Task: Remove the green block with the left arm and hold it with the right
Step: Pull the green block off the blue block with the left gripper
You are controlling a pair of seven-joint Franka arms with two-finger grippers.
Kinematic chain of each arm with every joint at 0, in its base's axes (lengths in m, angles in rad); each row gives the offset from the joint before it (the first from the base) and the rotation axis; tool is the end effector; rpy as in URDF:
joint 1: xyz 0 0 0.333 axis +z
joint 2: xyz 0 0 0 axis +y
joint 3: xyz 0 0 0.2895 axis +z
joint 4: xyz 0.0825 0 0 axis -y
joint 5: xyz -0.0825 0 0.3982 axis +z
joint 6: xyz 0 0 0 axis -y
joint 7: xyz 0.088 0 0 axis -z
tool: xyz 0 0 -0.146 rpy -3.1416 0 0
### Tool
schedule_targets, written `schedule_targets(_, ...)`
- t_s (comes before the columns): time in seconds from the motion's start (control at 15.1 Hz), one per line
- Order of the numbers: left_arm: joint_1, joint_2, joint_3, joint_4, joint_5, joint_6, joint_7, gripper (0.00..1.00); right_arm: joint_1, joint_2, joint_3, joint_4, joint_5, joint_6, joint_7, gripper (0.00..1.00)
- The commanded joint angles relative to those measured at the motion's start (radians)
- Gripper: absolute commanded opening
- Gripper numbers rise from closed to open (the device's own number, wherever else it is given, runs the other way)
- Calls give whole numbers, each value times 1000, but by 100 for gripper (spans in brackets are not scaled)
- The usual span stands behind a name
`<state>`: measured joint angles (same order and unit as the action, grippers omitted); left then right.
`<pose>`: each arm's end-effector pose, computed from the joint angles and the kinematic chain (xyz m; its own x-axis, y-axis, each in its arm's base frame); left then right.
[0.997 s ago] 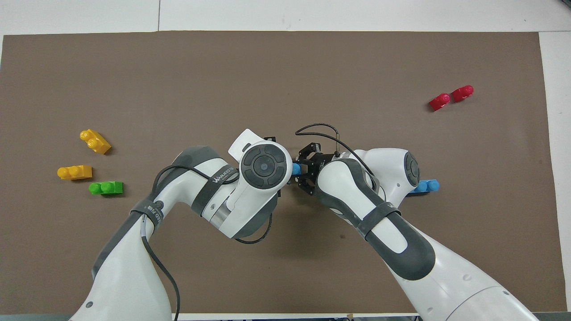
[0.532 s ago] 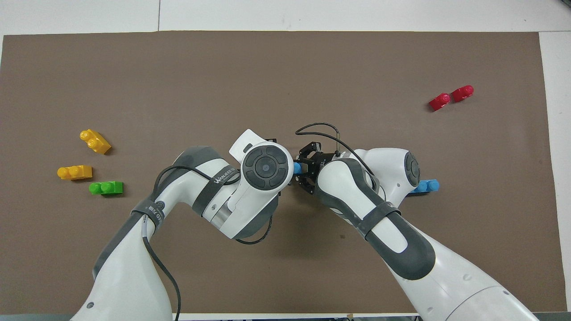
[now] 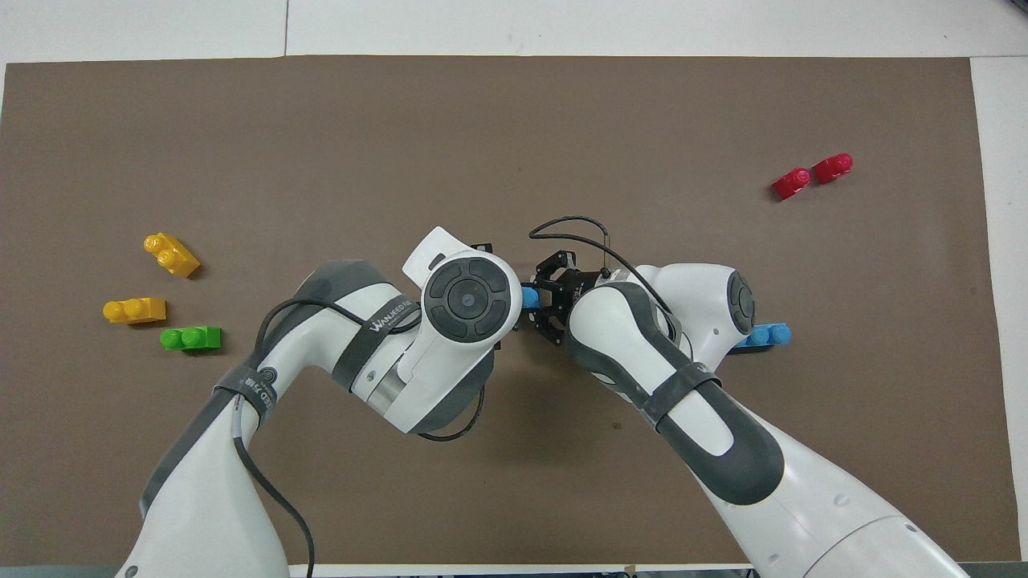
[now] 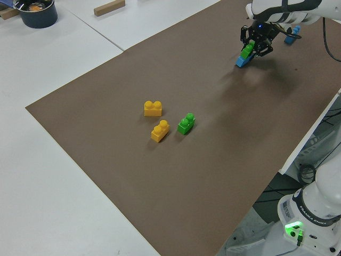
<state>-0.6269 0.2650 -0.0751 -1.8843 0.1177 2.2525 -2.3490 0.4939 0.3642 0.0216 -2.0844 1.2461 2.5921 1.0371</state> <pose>0.4913 -0.4051 0.3066 -0.0094 0.9998 -0.0151 0.9918 0.0113 0.1276 0.5272 0.3003 0.1891 0.0288 -0.7657 -0.6425 -0.9928 0.0531 -0.1077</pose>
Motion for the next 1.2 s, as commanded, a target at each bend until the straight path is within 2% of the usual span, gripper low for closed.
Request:
schedule_targets(0.0, 38, -70, 8, -6, 20, -73, 40, 0, -2, 10, 1, -17, 38, 28, -51, 0)
schedule_targets(0.2, 56, -114, 8, -7, 14, -112, 72, 0, -2, 10, 1, -17, 38, 28, -51, 0)
schedule_targets(0.47, 134, -148, 6, -9, 2, -165, 210, 0, -3, 10, 1, -17, 38, 28, -51, 0)
schedule_targets(0.73, 217, -148, 6, -10, -9, -169, 411, 0, -12, 12, 1, -11, 36, 23, -51, 0)
schedule_targets(0.86, 269, -148, 8, -12, -53, -171, 575, 0, -17, 15, 0, 3, 20, 20, -52, 0)
schedule_targets(1.0, 314, -148, 6, -21, -81, -177, 706, 0, -55, 3, -6, 33, -35, -28, -48, 0)
schedule_targets(1.13, 358, -150, 6, -32, -108, -179, 833, 0, -150, -19, -6, 56, -159, -123, -52, 0)
